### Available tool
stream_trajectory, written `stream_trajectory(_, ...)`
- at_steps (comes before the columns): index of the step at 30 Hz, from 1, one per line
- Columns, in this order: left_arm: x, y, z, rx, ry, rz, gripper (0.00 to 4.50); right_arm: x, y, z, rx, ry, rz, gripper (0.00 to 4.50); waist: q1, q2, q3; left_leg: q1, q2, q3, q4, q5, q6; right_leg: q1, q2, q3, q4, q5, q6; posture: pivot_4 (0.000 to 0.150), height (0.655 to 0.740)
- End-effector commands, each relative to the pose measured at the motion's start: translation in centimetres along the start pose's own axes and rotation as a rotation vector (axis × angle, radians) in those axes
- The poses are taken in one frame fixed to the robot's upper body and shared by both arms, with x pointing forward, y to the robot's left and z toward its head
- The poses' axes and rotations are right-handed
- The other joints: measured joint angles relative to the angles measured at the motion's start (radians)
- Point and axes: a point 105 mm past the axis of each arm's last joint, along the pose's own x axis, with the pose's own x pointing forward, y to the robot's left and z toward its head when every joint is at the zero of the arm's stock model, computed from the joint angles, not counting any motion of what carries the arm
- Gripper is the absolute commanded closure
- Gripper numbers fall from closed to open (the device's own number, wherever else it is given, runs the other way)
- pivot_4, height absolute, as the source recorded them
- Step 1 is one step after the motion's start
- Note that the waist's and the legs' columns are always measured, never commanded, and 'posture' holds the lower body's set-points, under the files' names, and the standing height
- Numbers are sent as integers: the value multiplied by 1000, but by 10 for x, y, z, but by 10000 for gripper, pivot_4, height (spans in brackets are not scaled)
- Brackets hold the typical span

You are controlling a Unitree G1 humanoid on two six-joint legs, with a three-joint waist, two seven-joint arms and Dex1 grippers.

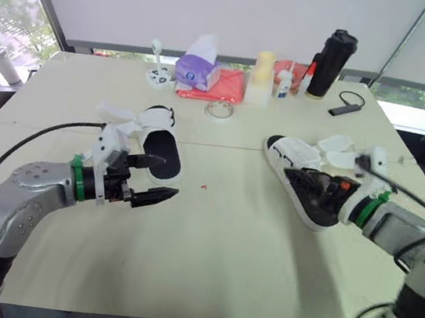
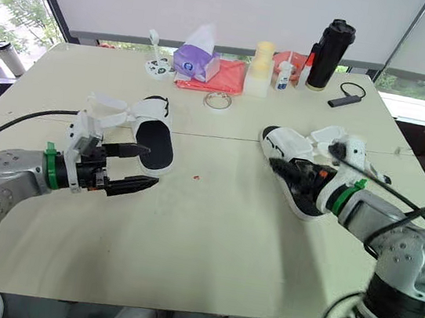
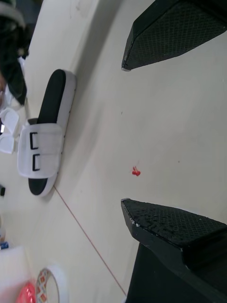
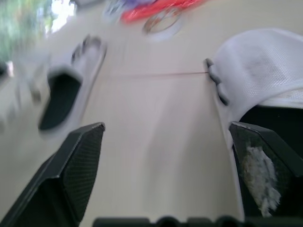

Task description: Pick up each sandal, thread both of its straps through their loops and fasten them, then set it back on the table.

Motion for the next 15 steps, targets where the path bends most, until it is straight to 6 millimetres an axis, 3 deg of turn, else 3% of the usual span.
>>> stream_trajectory(1, 0, 0, 9, 48, -25, -7, 0, 3, -22, 14, 232, -83, -108, 287, 1, 0, 0, 0, 0, 0, 0, 0, 0, 0, 0, 0, 0, 1, 1, 1500, 7400)
stream_trajectory(8, 0, 1, 9, 59, -30, 2, 0, 17, -32, 8, 480, -83, -161, 287, -7, 1, 0, 0, -1, 1, -1, 0, 0, 0, 0, 0, 1, 2, 3, 1500, 7400)
stream_trajectory(15, -1, 0, 9, 67, -31, 15, 0, 27, -27, 4, 574, -83, -150, 287, -32, 2, 0, 0, 0, 1, -1, 0, 0, -2, 0, 0, 4, 2, 3, 1500, 7400)
